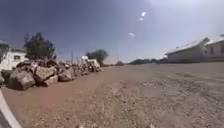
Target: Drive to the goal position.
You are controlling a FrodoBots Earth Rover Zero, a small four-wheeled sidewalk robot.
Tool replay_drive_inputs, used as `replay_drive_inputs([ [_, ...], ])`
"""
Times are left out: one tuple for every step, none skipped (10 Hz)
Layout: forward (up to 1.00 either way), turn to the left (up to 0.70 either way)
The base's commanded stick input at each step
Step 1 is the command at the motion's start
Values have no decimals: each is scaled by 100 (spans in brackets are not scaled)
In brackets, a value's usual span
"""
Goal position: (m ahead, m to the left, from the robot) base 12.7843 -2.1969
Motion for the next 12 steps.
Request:
replay_drive_inputs([
  [70,-1],
  [70,0],
  [70,0],
  [70,0],
  [70,0],
  [70,0],
  [70,-4],
  [70,-15],
  [70,-24],
  [70,-29],
  [70,-29],
  [70,-13],
])
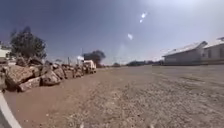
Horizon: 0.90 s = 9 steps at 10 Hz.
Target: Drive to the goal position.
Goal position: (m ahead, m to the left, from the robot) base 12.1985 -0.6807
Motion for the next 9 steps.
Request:
replay_drive_inputs([
  [70,0],
  [70,0],
  [70,0],
  [70,0],
  [70,0],
  [70,0],
  [70,0],
  [70,0],
  [70,0],
])
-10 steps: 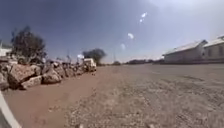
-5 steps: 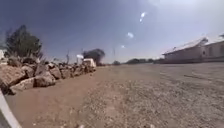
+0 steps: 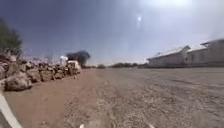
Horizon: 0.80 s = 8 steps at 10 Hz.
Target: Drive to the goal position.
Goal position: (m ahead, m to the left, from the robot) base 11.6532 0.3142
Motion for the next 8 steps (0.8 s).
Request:
replay_drive_inputs([
  [70,0],
  [70,0],
  [70,0],
  [70,0],
  [70,0],
  [70,0],
  [70,0],
  [70,0],
])
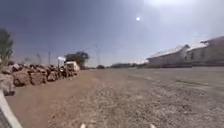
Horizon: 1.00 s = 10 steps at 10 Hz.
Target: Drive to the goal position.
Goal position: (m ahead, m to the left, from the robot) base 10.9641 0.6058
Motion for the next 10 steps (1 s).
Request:
replay_drive_inputs([
  [70,0],
  [70,0],
  [70,0],
  [70,0],
  [70,0],
  [70,0],
  [70,0],
  [70,0],
  [70,0],
  [70,0],
])
